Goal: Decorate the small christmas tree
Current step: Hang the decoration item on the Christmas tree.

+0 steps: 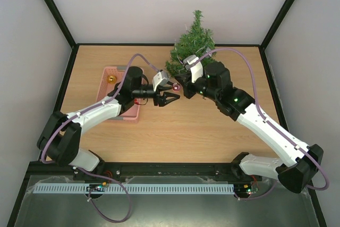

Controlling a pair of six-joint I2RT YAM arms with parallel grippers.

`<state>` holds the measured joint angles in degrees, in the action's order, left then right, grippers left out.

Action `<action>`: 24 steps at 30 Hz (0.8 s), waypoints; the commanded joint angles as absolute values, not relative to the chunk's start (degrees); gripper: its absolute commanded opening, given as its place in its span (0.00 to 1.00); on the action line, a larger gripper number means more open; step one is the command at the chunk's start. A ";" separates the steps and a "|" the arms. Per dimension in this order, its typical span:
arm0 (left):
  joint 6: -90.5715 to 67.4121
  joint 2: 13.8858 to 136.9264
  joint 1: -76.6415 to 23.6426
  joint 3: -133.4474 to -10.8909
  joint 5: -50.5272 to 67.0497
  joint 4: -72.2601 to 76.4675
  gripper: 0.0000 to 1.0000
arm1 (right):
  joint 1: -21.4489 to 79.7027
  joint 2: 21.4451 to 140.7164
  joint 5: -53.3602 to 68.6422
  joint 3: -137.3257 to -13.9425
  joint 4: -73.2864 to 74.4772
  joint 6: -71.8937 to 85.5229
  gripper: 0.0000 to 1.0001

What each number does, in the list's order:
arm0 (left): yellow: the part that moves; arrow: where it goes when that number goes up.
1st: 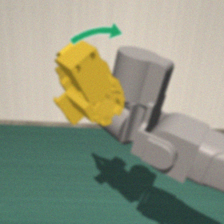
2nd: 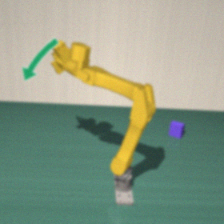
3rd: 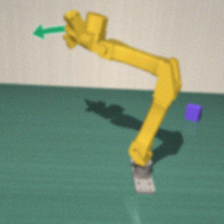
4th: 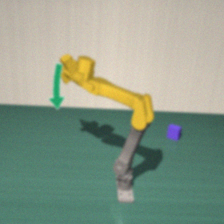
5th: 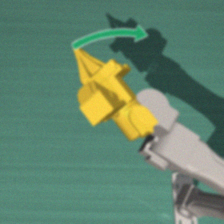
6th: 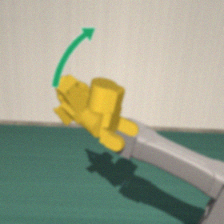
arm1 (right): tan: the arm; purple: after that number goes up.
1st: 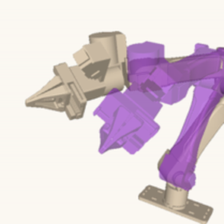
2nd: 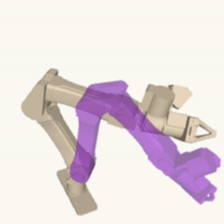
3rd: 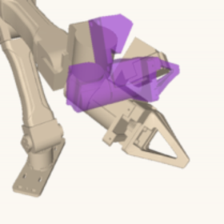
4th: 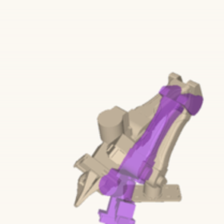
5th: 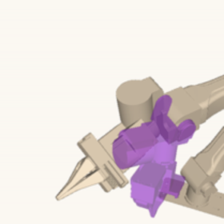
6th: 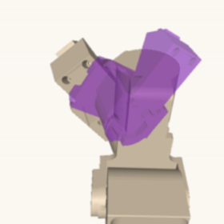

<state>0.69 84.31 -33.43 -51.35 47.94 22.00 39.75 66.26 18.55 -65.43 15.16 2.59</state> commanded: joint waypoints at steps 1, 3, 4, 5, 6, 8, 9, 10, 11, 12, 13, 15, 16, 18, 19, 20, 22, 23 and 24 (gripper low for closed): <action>1.46 83.23 -33.57 -50.56 46.29 25.00 0.63 | 39.62 65.27 19.25 -67.64 15.11 3.50 0.02; 1.22 82.91 -33.51 -50.40 45.50 25.66 0.63 | 39.63 65.22 19.41 -67.88 15.16 3.63 0.02; 1.08 82.81 -33.57 -50.41 45.44 26.00 0.64 | 39.59 65.21 19.58 -67.93 15.06 3.75 0.02; 0.88 82.80 -33.56 -50.49 45.44 26.34 0.64 | 39.62 65.15 19.67 -67.96 15.11 3.80 0.02; 0.68 82.86 -33.57 -50.53 45.52 26.66 0.64 | 39.58 65.13 19.69 -67.98 15.05 3.84 0.02; 0.47 83.05 -33.56 -50.64 45.45 27.12 0.64 | 39.63 65.04 19.75 -68.09 15.03 3.89 0.02; 0.44 83.06 -33.57 -50.70 45.25 27.20 0.63 | 39.64 65.04 19.77 -68.16 15.11 3.91 0.02; 0.55 83.07 -33.53 -50.65 44.98 27.29 0.61 | 39.62 65.04 19.73 -68.20 15.09 3.92 0.02; 0.53 83.01 -33.57 -50.58 44.82 27.40 0.59 | 39.64 64.97 19.70 -68.20 15.15 3.86 0.02; 0.53 82.91 -33.51 -50.42 44.49 27.48 0.55 | 39.64 64.95 19.54 -68.21 15.28 3.84 0.02; 0.46 82.70 -33.53 -50.23 44.21 27.70 0.51 | 39.64 64.87 19.38 -68.25 15.30 3.77 0.02; 0.20 82.13 -33.52 -49.66 43.44 28.22 0.44 | 39.62 64.78 19.17 -67.98 15.38 3.75 0.02; 0.10 81.85 -33.57 -49.33 43.06 28.50 0.41 | 39.64 64.78 19.05 -67.89 15.34 3.78 0.02; 0.12 81.39 -33.48 -48.82 42.67 28.89 0.33 | 39.64 64.75 18.74 -67.66 15.51 3.51 0.02; 0.08 81.27 -33.43 -48.64 42.54 28.91 0.30 | 39.64 64.77 18.36 -67.53 15.59 3.41 0.02; 0.09 81.22 -33.35 -48.48 42.47 28.97 0.29 | 39.64 64.82 17.84 -67.50 15.75 3.16 0.02; 0.03 81.21 -33.27 -48.43 42.42 28.69 0.29 | 39.56 65.01 16.89 -67.45 16.20 2.51 0.02; 0.01 81.27 -33.17 -48.47 42.41 28.51 0.31 | 39.56 65.10 16.45 -67.48 16.45 2.21 0.02; 0.00 81.29 -33.16 -48.52 42.56 28.18 0.32 | 39.63 65.11 16.17 -67.45 16.56 2.02 0.02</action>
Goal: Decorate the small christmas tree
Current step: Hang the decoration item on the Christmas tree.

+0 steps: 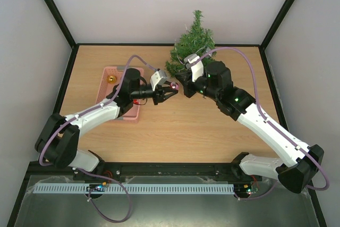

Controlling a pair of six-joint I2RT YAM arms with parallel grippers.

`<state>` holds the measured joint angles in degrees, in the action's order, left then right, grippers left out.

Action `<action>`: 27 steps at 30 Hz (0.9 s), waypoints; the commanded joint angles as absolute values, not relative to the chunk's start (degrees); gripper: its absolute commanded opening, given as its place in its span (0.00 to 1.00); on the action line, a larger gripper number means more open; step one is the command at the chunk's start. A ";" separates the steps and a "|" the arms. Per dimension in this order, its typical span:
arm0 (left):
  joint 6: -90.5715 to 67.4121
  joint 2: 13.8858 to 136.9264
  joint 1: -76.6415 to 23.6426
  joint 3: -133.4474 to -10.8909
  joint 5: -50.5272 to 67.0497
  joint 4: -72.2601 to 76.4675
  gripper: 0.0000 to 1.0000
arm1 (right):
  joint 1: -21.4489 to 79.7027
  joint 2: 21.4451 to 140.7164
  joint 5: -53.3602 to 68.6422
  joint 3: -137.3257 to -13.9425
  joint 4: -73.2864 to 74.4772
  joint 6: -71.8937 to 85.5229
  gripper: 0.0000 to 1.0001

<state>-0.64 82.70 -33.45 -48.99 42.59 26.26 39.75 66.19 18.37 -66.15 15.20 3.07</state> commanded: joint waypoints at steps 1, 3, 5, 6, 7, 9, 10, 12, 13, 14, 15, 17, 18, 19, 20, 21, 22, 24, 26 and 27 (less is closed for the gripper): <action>0.04 81.42 -33.14 -48.63 42.68 27.86 0.32 | 39.64 65.13 16.01 -67.34 16.60 1.90 0.02; 0.04 81.56 -33.12 -48.59 42.84 27.43 0.33 | 39.64 65.13 15.98 -67.18 16.61 1.92 0.02; 0.01 81.76 -33.06 -48.41 43.45 27.54 0.36 | 39.64 65.13 16.36 -67.02 16.53 1.89 0.02; 0.07 81.88 -33.11 -48.35 43.83 27.56 0.37 | 39.64 65.13 16.61 -66.98 16.45 2.03 0.02; 0.02 81.93 -33.13 -48.42 44.14 27.52 0.37 | 39.64 65.08 17.05 -66.94 16.24 2.07 0.02; -0.08 82.08 -33.09 -48.36 44.50 27.65 0.38 | 39.64 65.04 17.91 -66.88 15.90 2.34 0.02; -0.13 82.13 -33.12 -48.34 44.72 27.81 0.40 | 39.63 64.97 18.24 -66.76 15.69 2.51 0.02; -0.24 82.18 -33.13 -48.42 45.04 27.84 0.51 | 39.64 64.89 18.62 -66.47 15.31 2.71 0.02; -0.26 82.18 -33.11 -48.43 45.27 27.76 0.53 | 39.64 64.87 18.63 -66.33 15.22 2.71 0.02; -0.14 82.18 -33.13 -48.44 45.48 27.60 0.54 | 39.63 64.86 18.56 -66.23 15.16 2.65 0.02; -0.09 82.17 -33.13 -48.43 45.60 27.36 0.54 | 39.64 64.86 18.40 -66.13 15.18 2.52 0.02; 0.23 81.84 -33.07 -48.60 45.73 26.00 0.57 | 39.63 64.87 18.12 -66.03 15.40 2.12 0.02; 0.46 81.53 -33.03 -48.60 45.66 25.21 0.59 | 39.62 64.86 17.90 -66.03 15.57 1.98 0.02; 0.93 81.11 -33.04 -48.53 45.53 24.19 0.61 | 39.59 64.93 17.71 -66.06 15.80 1.81 0.02; 1.39 80.67 -33.05 -48.47 45.36 23.16 0.63 | 39.61 64.87 17.66 -66.21 15.95 1.70 0.02; 1.89 80.20 -33.00 -48.40 45.02 22.03 0.64 | 39.61 64.82 17.60 -66.22 16.11 1.56 0.02; 2.40 79.55 -33.00 -48.36 44.62 21.00 0.65 | 39.64 64.76 17.65 -66.23 16.14 1.61 0.02; 2.72 78.43 -32.89 -48.12 43.53 19.54 0.66 | 39.57 64.61 18.02 -66.27 16.15 1.63 0.02; 2.69 77.30 -32.87 -48.00 42.67 18.80 0.66 | 39.61 64.51 18.60 -66.21 16.12 1.67 0.02; 2.50 76.72 -32.87 -48.08 42.31 18.56 0.65 | 39.62 64.51 18.80 -66.15 16.07 1.60 0.02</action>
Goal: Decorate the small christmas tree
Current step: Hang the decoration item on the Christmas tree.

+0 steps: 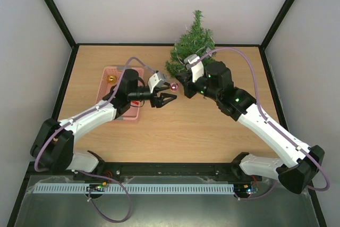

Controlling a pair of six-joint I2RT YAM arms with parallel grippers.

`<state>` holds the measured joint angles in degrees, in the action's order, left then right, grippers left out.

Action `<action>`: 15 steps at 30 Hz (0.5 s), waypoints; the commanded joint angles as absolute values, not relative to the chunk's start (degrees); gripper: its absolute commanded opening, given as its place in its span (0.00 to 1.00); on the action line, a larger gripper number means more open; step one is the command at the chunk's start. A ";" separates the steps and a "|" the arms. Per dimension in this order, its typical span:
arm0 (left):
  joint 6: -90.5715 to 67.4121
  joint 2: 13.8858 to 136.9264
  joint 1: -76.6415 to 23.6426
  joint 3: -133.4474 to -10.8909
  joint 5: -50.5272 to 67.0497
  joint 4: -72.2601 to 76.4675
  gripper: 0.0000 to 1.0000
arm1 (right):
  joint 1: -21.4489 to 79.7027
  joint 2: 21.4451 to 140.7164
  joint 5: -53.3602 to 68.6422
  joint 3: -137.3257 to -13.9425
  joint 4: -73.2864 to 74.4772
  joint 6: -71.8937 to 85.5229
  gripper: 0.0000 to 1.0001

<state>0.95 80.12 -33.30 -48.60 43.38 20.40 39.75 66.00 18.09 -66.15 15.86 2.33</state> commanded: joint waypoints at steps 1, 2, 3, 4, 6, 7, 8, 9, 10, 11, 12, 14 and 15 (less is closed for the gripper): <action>2.39 76.10 -32.87 -48.21 41.90 18.14 0.65 | 39.64 64.51 19.24 -66.11 16.09 1.42 0.02; 2.29 75.47 -32.87 -48.29 41.51 17.64 0.64 | 39.64 64.51 19.77 -66.03 16.23 1.18 0.02; 2.35 74.78 -32.87 -48.33 41.33 17.14 0.64 | 39.57 64.56 20.48 -65.96 16.34 0.87 0.02; 2.55 74.19 -32.79 -48.38 41.23 16.47 0.63 | 39.62 64.59 21.10 -65.91 16.61 0.43 0.02; 3.04 73.08 -32.61 -48.56 41.04 14.84 0.61 | 39.59 64.51 21.69 -65.94 17.14 -0.03 0.02; 3.18 72.59 -32.46 -48.64 40.96 14.10 0.59 | 39.61 64.51 21.89 -65.96 17.44 -0.29 0.02; 3.31 72.29 -32.39 -48.73 40.79 13.61 0.57 | 39.64 64.43 21.91 -65.93 17.54 -0.44 0.02; 3.46 71.89 -32.38 -48.85 40.66 13.20 0.56 | 39.62 64.33 21.95 -65.87 17.66 -0.51 0.02; 3.49 71.55 -32.36 -48.87 40.54 13.17 0.54 | 39.57 64.27 22.16 -65.90 17.74 -0.63 0.02; 3.29 71.39 -32.41 -48.91 40.52 13.42 0.51 | 39.58 64.25 22.46 -65.92 17.83 -0.78 0.02; 3.11 71.29 -32.34 -48.99 40.75 13.78 0.49 | 39.61 64.25 22.89 -65.85 17.83 -0.93 0.02; 3.19 71.50 -32.37 -49.48 41.50 14.14 0.43 | 39.63 64.46 23.99 -65.85 17.98 -1.59 0.02; 3.41 71.77 -32.31 -49.99 41.91 14.15 0.37 | 39.64 64.57 24.49 -65.89 18.09 -1.70 0.02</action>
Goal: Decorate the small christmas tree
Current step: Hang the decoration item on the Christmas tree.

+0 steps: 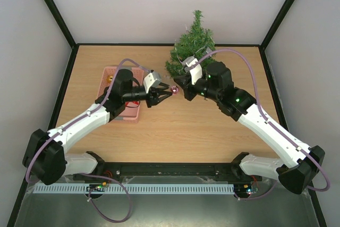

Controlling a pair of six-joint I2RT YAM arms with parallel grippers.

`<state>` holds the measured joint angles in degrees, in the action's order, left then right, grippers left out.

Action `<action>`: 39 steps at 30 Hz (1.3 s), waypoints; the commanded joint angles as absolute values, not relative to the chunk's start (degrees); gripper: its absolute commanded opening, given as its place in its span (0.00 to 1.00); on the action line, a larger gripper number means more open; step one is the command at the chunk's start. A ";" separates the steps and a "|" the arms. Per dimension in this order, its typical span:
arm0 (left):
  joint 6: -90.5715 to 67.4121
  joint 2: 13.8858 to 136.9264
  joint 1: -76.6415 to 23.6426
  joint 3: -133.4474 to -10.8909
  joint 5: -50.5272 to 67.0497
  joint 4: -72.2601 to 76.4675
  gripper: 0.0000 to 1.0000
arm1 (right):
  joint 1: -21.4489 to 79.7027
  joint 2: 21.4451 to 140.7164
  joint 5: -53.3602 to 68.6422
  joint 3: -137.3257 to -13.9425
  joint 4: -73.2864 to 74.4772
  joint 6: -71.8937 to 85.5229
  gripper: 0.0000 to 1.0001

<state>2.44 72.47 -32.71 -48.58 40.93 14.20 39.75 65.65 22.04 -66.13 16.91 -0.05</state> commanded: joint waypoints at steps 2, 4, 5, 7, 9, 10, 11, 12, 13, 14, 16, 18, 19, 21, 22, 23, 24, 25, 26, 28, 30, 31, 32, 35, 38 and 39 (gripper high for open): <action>3.67 72.18 -32.26 -50.66 42.96 14.09 0.31 | 39.64 64.68 25.48 -65.91 18.25 -2.05 0.02; 3.65 72.33 -32.26 -51.36 43.95 14.06 0.22 | 39.61 64.69 26.69 -66.00 18.35 -2.51 0.02; 3.70 72.33 -32.32 -51.53 44.45 14.14 0.20 | 39.57 64.69 27.54 -66.06 18.62 -2.81 0.02; 3.63 72.02 -32.30 -51.67 44.67 14.30 0.20 | 39.59 64.77 28.11 -66.37 19.21 -3.31 0.02; 3.77 71.71 -32.33 -51.62 44.48 14.45 0.21 | 39.59 64.81 28.20 -66.40 19.58 -3.59 0.02; 3.81 71.60 -32.33 -51.52 44.54 14.68 0.22 | 39.62 64.78 28.41 -66.37 19.55 -3.70 0.02; 3.78 71.55 -32.27 -51.51 44.68 14.90 0.22 | 39.63 64.82 28.68 -66.29 19.53 -3.81 0.02; 3.82 71.54 -32.30 -51.55 44.96 15.01 0.23 | 39.56 64.86 28.81 -66.21 19.44 -3.78 0.02; 3.93 71.62 -32.31 -51.59 45.35 15.01 0.23 | 39.62 64.82 28.88 -66.25 19.36 -3.78 0.02; 4.00 71.65 -32.30 -51.59 45.57 15.03 0.22 | 39.60 64.86 28.93 -66.27 19.29 -3.78 0.02; 4.33 71.55 -32.26 -51.59 45.83 14.99 0.17 | 39.59 64.99 29.13 -66.29 19.20 -3.78 0.02; 4.76 71.46 -32.31 -51.43 46.09 14.94 0.11 | 39.60 64.87 29.34 -66.35 19.17 -4.00 0.02; 4.97 71.38 -32.32 -51.37 46.14 15.02 0.09 | 39.61 64.86 29.33 -66.28 19.21 -3.96 0.02; 5.27 71.22 -32.34 -51.24 46.50 15.04 0.03 | 39.61 64.87 29.32 -66.24 19.31 -4.00 0.02; 5.42 71.17 -32.31 -51.20 46.69 15.07 0.02 | 39.63 64.86 29.30 -66.24 19.33 -4.04 0.02; 5.70 70.95 -32.32 -51.09 46.80 15.16 0.02 | 39.57 64.80 29.18 -66.16 19.39 -4.15 0.02; 5.81 70.77 -32.26 -50.95 46.65 15.32 0.02 | 39.62 64.78 28.99 -66.06 19.34 -4.20 0.02; 5.89 70.63 -32.30 -50.81 46.32 15.31 0.02 | 39.61 64.71 28.86 -65.95 19.29 -4.28 0.02; 6.04 70.44 -32.28 -50.73 45.99 15.25 0.02 | 39.61 64.69 28.69 -65.83 19.37 -4.42 0.02; 6.28 70.27 -32.29 -50.78 45.18 14.93 0.02 | 39.61 64.69 28.63 -65.90 19.57 -4.57 0.02; 6.34 69.95 -32.32 -50.76 43.89 14.57 0.07 | 39.64 64.61 28.97 -65.90 19.60 -4.73 0.02; 6.63 69.81 -32.33 -50.65 43.64 14.40 0.10 | 39.59 64.54 29.02 -65.92 19.60 -4.81 0.02; 6.90 69.57 -32.32 -50.58 43.55 14.27 0.13 | 39.62 64.47 28.95 -65.87 19.60 -4.87 0.02; 7.16 69.35 -32.28 -50.54 43.16 14.06 0.25 | 39.64 64.37 28.87 -66.09 19.69 -4.63 0.02; 7.26 69.40 -32.27 -50.74 43.35 14.34 0.25 | 39.62 64.34 29.58 -66.22 19.32 -3.99 0.02; 7.13 69.47 -32.30 -50.90 43.54 14.51 0.26 | 39.63 64.27 29.82 -66.12 18.97 -3.74 0.02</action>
<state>6.04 70.52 -32.69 -50.09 43.24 13.34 39.75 65.65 28.67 -66.11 19.03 -4.03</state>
